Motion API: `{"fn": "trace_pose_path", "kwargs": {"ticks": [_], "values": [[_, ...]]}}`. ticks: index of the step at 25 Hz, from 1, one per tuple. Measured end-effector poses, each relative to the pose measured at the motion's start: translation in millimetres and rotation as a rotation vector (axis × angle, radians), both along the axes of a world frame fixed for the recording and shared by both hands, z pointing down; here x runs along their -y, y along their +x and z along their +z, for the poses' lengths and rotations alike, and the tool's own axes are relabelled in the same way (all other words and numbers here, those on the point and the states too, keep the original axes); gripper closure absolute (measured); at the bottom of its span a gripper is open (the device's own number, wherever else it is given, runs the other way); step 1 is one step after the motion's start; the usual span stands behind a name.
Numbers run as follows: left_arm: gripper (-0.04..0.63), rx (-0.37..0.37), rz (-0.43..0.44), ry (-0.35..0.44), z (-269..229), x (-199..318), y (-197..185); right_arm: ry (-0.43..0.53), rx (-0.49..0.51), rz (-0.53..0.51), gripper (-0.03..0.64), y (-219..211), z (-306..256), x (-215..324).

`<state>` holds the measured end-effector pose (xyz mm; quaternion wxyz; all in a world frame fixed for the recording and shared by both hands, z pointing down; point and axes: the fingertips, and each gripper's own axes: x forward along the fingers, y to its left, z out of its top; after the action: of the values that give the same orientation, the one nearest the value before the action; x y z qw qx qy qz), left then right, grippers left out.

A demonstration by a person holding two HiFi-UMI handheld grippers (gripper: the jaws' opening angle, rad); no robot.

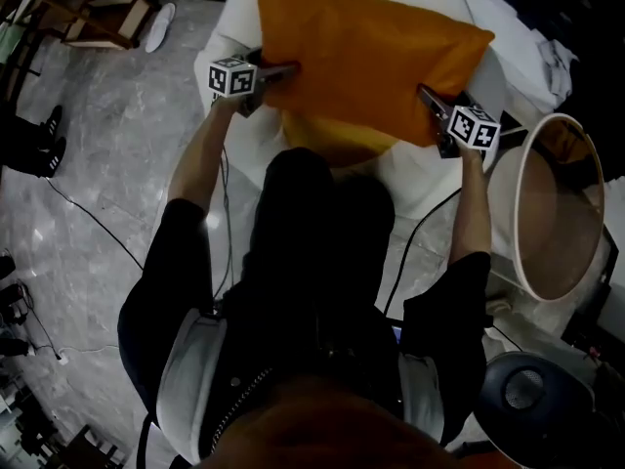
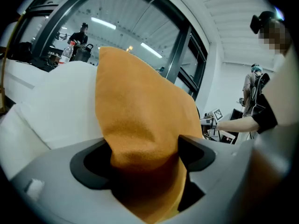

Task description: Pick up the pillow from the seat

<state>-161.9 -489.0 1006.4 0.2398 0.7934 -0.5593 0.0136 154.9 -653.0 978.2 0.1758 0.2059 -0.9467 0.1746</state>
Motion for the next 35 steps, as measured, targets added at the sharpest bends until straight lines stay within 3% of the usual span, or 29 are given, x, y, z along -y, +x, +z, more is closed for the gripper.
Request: {"fn": "trace_pose_path", "kwargs": {"ticks": [8, 16, 22, 35], "values": [[0.218, 0.047, -0.015, 0.051, -14, -7, 16, 0.049, 0.007, 0.012, 0.229, 6, -10, -14], [0.227, 0.112, -0.018, 0.131, -69, -15, 7, 0.112, 0.052, 0.036, 0.232, -2, -53, -29], [0.225, 0.119, -0.013, 0.149, -101, -17, 7, 0.156, 0.060, 0.058, 0.233, 0, -87, -37], [0.224, 0.113, 0.023, 0.148, -251, -22, 11, 0.144, 0.045, 0.097, 0.239, 8, -234, -53]]}}
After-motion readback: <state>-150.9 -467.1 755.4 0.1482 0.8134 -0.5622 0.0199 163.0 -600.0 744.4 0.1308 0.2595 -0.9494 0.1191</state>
